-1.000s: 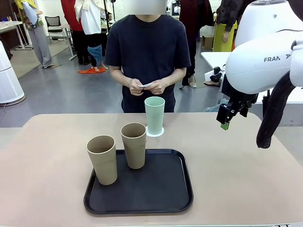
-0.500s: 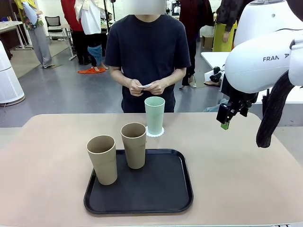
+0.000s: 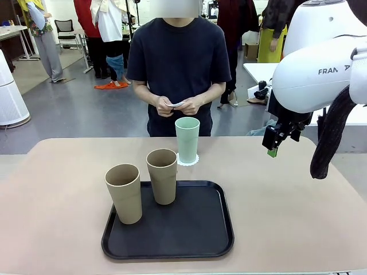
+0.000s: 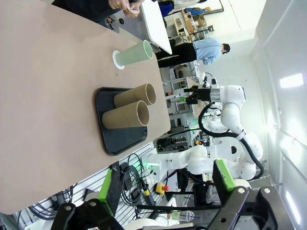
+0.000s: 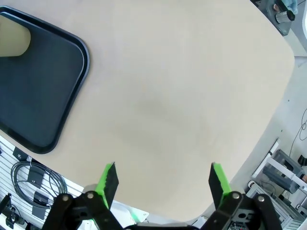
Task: Place coasters on the table and set cups on them.
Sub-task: Take one Reusable plastic cup from the Flat Tray and place it on a coaster set by the human.
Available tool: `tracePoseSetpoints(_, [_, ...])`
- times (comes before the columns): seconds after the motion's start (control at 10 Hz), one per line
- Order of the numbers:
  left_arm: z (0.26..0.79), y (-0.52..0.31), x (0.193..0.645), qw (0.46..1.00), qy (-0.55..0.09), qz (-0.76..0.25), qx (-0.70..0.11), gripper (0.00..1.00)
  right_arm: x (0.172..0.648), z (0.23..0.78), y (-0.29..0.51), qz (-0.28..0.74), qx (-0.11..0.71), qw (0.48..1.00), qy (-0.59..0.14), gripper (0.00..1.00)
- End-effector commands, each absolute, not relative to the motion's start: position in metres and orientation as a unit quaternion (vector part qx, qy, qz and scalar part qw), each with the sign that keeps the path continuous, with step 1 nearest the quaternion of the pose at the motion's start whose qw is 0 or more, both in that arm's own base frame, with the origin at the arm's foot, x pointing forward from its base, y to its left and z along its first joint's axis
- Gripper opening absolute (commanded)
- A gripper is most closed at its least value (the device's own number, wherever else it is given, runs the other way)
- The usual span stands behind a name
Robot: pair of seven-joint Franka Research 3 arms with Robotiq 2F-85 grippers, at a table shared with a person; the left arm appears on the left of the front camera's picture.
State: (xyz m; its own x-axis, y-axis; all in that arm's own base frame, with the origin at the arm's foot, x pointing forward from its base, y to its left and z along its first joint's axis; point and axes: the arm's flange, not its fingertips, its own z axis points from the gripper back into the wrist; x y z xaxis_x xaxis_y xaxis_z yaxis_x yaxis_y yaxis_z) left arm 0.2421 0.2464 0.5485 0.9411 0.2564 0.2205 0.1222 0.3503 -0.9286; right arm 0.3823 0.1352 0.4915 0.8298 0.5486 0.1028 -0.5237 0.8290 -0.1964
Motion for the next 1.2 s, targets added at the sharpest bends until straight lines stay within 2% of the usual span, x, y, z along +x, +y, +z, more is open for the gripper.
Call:
tracePoseSetpoints(0.0, [0.550, 0.246, 0.240, 0.801, -0.171, 0.040, -0.573, 1.00, 0.385, 0.493, 0.137, 0.273, -0.089, 0.955, -0.073, 1.00])
tracePoseSetpoints(0.2, [0.550, 0.246, 0.240, 0.801, -0.171, 0.040, -0.573, 1.00, 0.382, 0.491, 0.135, 0.281, -0.080, 0.953, -0.078, 1.00])
tracePoseSetpoints(0.3, [0.550, 0.246, 0.240, 0.801, -0.171, 0.040, -0.573, 1.00, 0.387, 0.508, 0.112, 0.255, 0.015, 0.966, -0.046, 1.00])
tracePoseSetpoints(0.7, [0.550, 0.246, 0.240, 0.801, -0.171, 0.040, -0.573, 1.00, 0.376, 0.577, 0.003, 0.192, 0.269, 0.943, -0.046, 1.00])
tracePoseSetpoints(0.9, [0.550, 0.246, 0.240, 0.801, -0.171, 0.040, -0.573, 1.00, 0.373, 0.578, -0.074, 0.181, 0.393, 0.901, -0.017, 1.00])
tracePoseSetpoints(1.1, [0.550, 0.246, 0.240, 0.801, -0.171, 0.040, -0.573, 1.00, 0.366, 0.559, -0.144, 0.140, 0.476, 0.868, -0.036, 1.00])
